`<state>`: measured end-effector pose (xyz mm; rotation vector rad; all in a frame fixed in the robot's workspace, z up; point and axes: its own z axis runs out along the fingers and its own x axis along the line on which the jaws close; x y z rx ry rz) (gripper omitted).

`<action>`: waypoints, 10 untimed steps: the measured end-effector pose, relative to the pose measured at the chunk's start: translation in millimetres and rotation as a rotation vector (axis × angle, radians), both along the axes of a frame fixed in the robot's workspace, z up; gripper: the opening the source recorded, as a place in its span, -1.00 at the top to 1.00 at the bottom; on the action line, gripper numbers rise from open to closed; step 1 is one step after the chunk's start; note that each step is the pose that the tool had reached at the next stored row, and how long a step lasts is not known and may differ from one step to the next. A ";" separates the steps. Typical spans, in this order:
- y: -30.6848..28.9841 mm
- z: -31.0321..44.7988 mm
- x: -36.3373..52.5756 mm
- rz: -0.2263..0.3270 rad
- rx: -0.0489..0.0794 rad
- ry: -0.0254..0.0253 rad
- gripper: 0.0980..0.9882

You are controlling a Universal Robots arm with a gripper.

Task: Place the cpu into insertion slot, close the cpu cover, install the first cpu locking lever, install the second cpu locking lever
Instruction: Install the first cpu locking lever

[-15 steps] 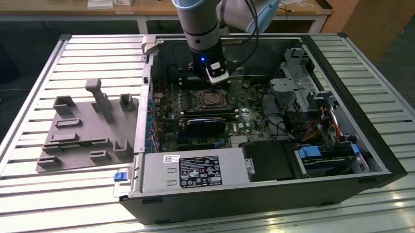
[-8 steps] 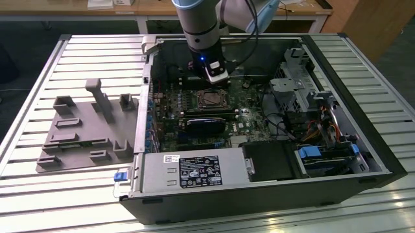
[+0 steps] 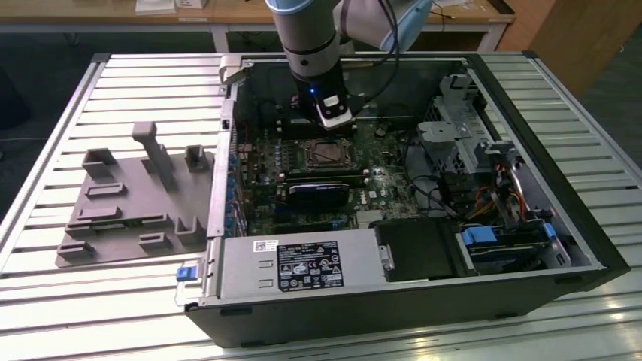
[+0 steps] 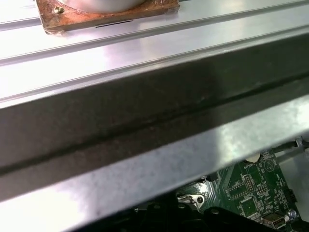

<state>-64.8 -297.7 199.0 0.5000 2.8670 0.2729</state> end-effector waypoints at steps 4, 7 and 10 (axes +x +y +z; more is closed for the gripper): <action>0.1 -1.2 0.0 -0.009 -0.007 -0.0002 0.99; 0.2 -2.2 0.0 -0.015 -0.012 -0.0004 0.99; 0.3 -3.2 0.0 -0.021 -0.016 -0.0005 0.99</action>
